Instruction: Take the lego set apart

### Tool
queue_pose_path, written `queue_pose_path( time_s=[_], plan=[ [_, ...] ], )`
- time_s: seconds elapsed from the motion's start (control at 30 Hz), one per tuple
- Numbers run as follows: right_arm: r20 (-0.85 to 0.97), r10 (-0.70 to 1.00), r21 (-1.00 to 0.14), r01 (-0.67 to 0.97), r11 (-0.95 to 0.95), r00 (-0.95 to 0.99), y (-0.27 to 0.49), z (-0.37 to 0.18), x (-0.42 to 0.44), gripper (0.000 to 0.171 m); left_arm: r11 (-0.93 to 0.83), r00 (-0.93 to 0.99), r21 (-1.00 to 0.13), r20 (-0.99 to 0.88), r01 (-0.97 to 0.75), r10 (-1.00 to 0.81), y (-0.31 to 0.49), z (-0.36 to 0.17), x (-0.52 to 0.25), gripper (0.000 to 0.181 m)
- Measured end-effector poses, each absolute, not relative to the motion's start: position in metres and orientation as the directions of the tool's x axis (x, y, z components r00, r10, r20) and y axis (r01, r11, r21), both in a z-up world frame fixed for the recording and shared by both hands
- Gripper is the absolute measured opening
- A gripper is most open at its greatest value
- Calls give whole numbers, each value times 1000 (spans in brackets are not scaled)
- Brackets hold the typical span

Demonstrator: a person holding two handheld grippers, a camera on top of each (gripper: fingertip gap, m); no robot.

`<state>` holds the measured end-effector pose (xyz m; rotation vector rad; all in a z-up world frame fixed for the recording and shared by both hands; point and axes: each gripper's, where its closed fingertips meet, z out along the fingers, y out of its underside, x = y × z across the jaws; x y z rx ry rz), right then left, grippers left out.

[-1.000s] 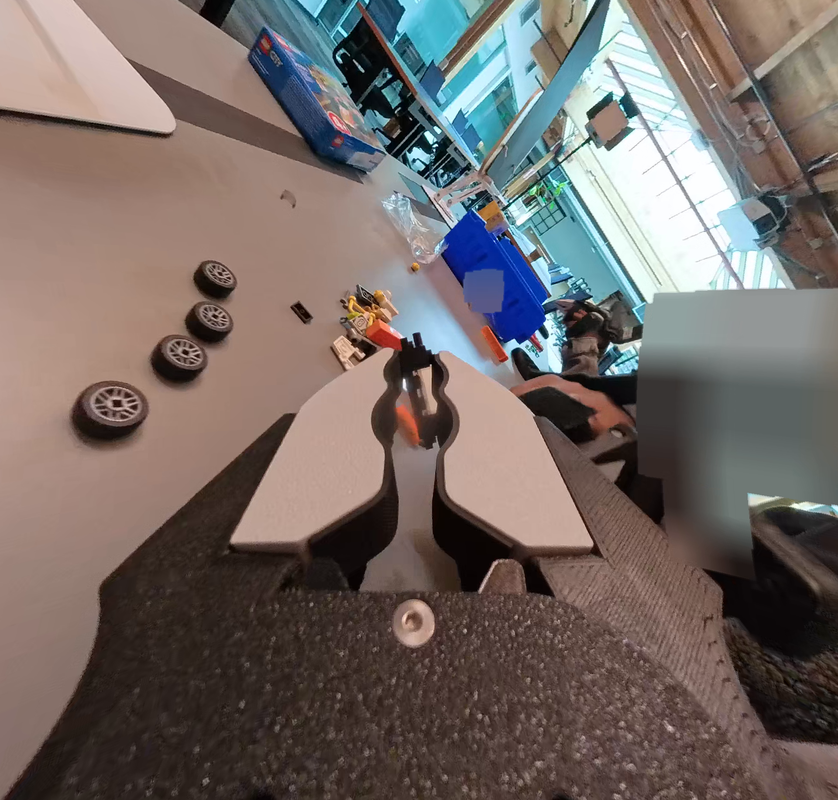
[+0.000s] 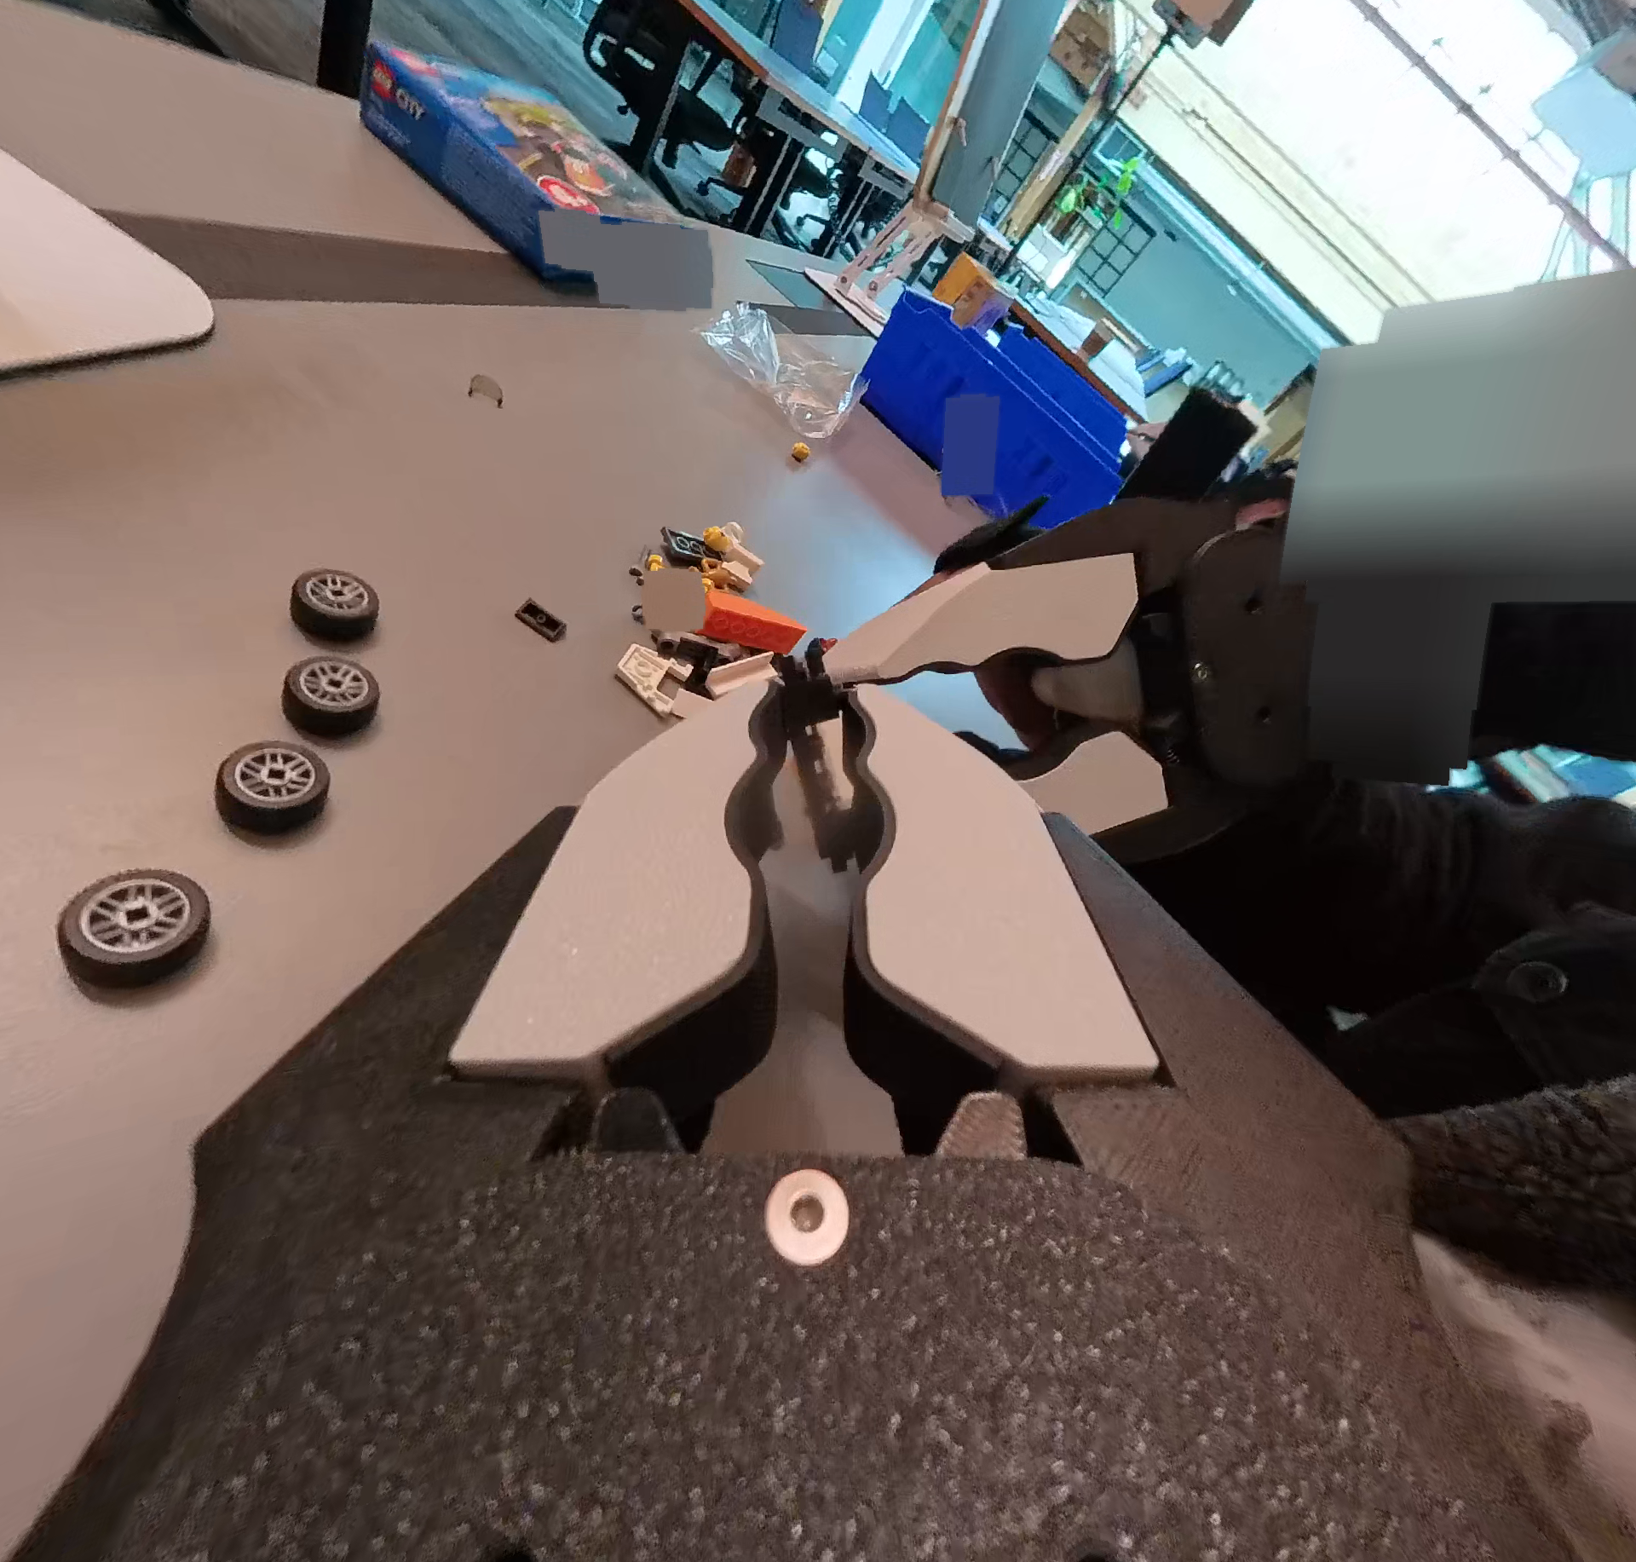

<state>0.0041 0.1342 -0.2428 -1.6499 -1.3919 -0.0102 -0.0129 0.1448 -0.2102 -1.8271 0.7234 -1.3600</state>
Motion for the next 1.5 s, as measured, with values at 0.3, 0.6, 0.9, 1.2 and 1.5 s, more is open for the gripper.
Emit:
queue_pose_path(
  time_s=[0.3,0.6,0.9,1.2,1.5],
  plan=[
    [350,882,-777,623,85,316,119,-232,7,33,-285,293,-941,225,-183,-929,134,-206,-11,14],
    [459,833,-795,562,229,309,120,-217,7,33,-362,278,-925,320,-114,-906,136,-201,-14,15],
    [890,428,-382,768,515,156,123,-204,-1,33,-538,417,-839,460,-87,-784,162,-228,-30,12],
    [719,632,-570,766,298,289,141,-215,28,34,-558,309,-829,543,45,-781,162,-197,-39,12],
    [404,847,-566,822,-65,345,142,-272,67,34,-693,168,-711,702,116,-692,159,-201,-35,12]
  ],
)
